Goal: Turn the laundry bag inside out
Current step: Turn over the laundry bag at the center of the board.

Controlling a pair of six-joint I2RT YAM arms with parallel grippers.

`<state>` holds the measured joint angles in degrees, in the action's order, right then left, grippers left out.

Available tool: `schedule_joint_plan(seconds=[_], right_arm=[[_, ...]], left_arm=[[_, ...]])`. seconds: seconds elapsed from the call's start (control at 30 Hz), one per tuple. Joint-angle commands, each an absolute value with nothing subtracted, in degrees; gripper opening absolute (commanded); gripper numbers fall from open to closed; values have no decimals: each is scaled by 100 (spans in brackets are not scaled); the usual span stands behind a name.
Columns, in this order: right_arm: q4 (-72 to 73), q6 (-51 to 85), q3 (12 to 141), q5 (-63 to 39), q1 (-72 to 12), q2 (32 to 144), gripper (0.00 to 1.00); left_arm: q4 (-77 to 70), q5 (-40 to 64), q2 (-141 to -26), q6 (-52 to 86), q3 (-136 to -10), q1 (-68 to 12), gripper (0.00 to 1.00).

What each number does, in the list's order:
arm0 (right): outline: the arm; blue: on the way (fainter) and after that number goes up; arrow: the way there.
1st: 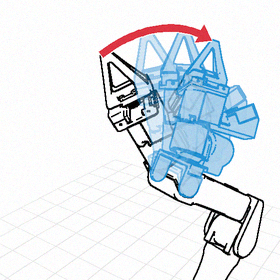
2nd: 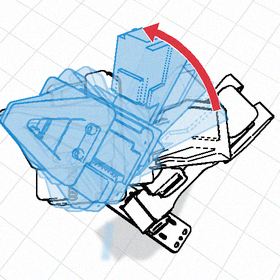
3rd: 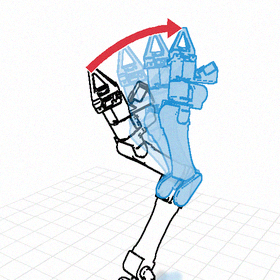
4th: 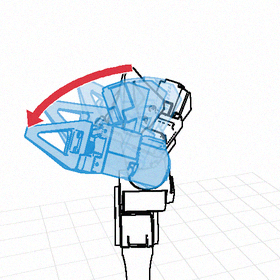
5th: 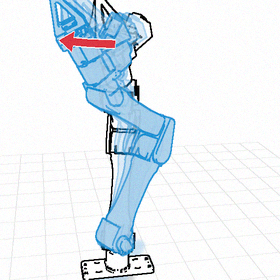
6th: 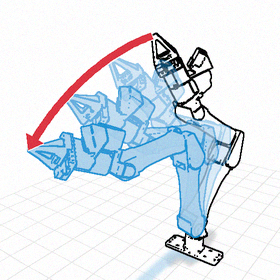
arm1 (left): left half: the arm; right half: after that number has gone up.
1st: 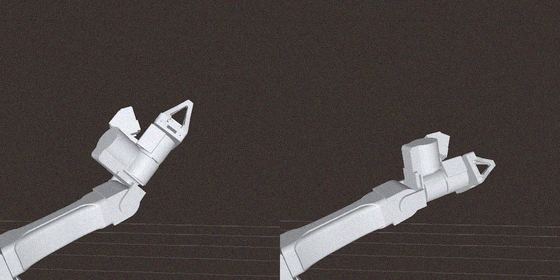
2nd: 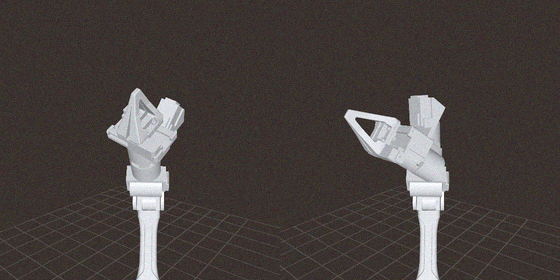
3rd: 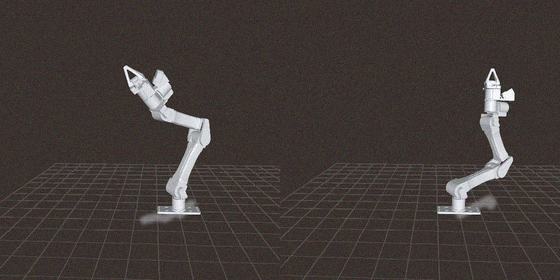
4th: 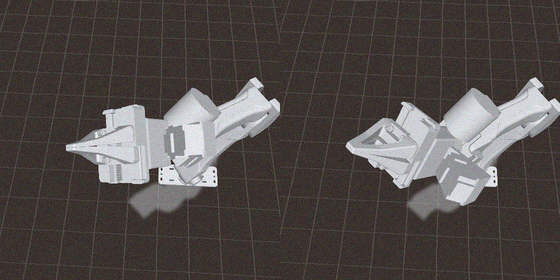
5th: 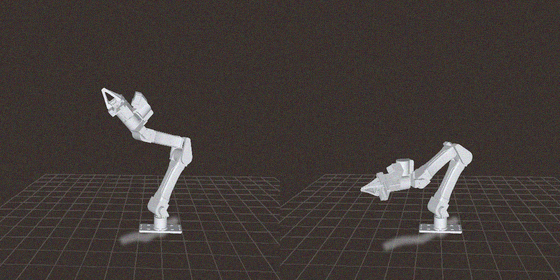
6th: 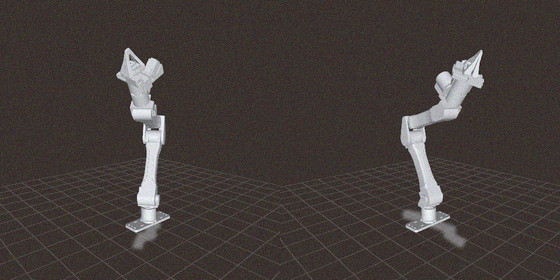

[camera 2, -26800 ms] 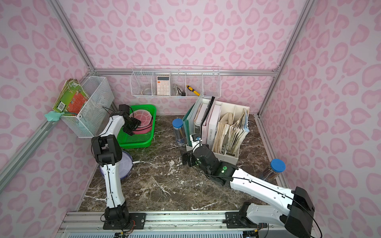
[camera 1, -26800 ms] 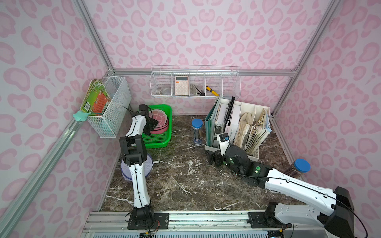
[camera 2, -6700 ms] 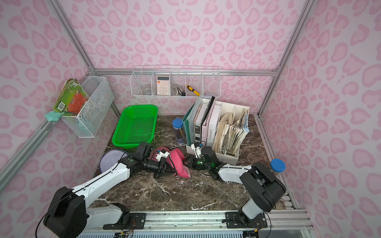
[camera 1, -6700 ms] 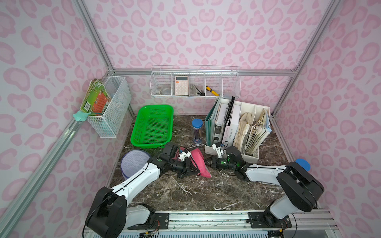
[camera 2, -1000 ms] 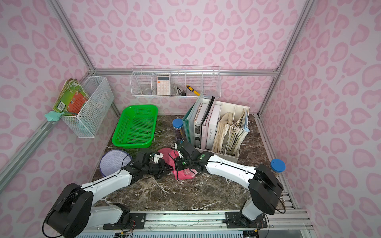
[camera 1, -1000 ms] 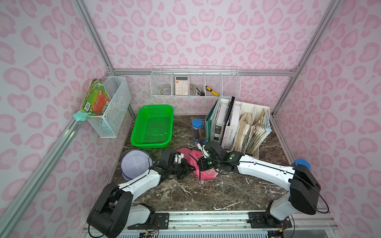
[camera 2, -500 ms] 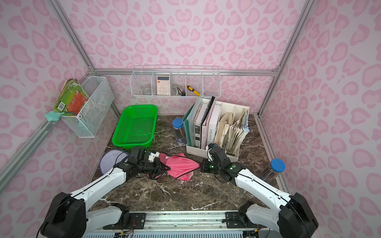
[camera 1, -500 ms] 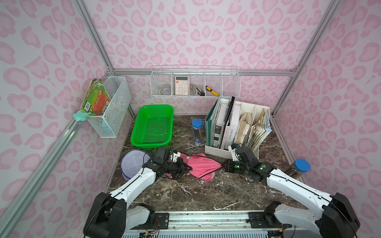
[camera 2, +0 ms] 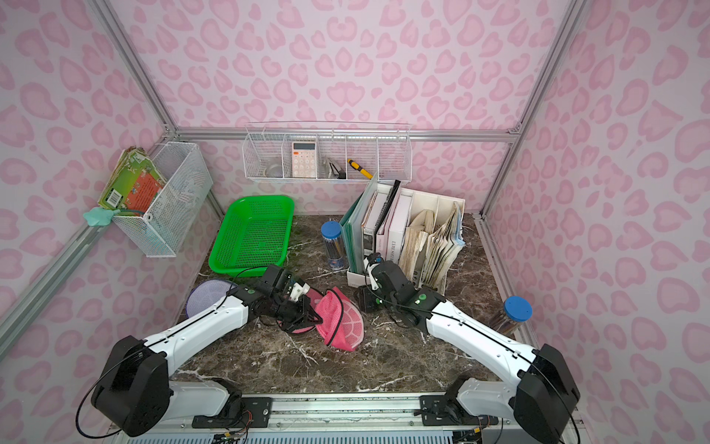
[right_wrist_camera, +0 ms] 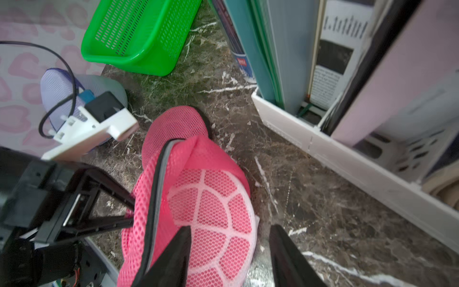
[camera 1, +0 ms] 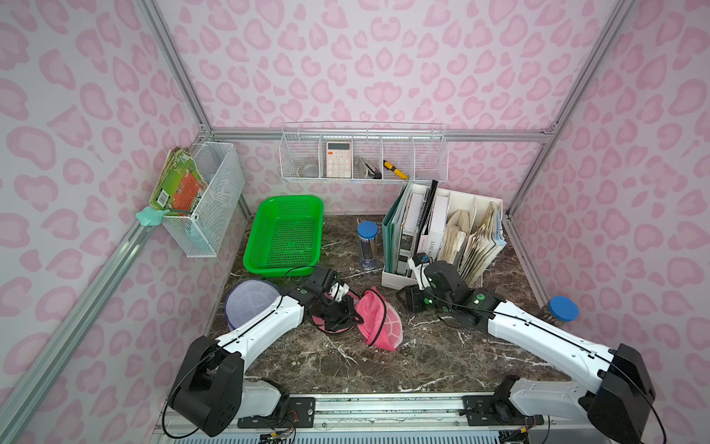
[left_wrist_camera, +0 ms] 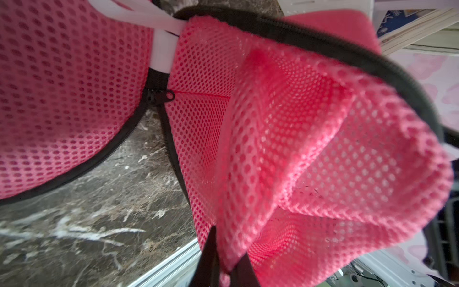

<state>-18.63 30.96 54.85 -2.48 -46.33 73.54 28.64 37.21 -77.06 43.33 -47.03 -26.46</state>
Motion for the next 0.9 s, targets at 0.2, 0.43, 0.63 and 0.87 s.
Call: schedule_joint_plan(seconds=[0.2, 0.43, 0.63, 0.87], right_arm=[[-2140, 2596, 6544, -1044, -4779, 8654, 53], [-1969, 2740, 6694, -1308, -4801, 9053, 46], [-1946, 2794, 6794, -1604, -4809, 9278, 34], [-2206, 3085, 6729, -1293, -4552, 9409, 0]], left_arm=[[3225, 3423, -7813, 4061, -4925, -2939, 0], [3274, 3361, -7836, 4008, -5002, -3077, 0], [3377, 3259, -7866, 3957, -5057, -3140, 0], [3442, 3098, -7619, 3900, -5081, -3198, 0]])
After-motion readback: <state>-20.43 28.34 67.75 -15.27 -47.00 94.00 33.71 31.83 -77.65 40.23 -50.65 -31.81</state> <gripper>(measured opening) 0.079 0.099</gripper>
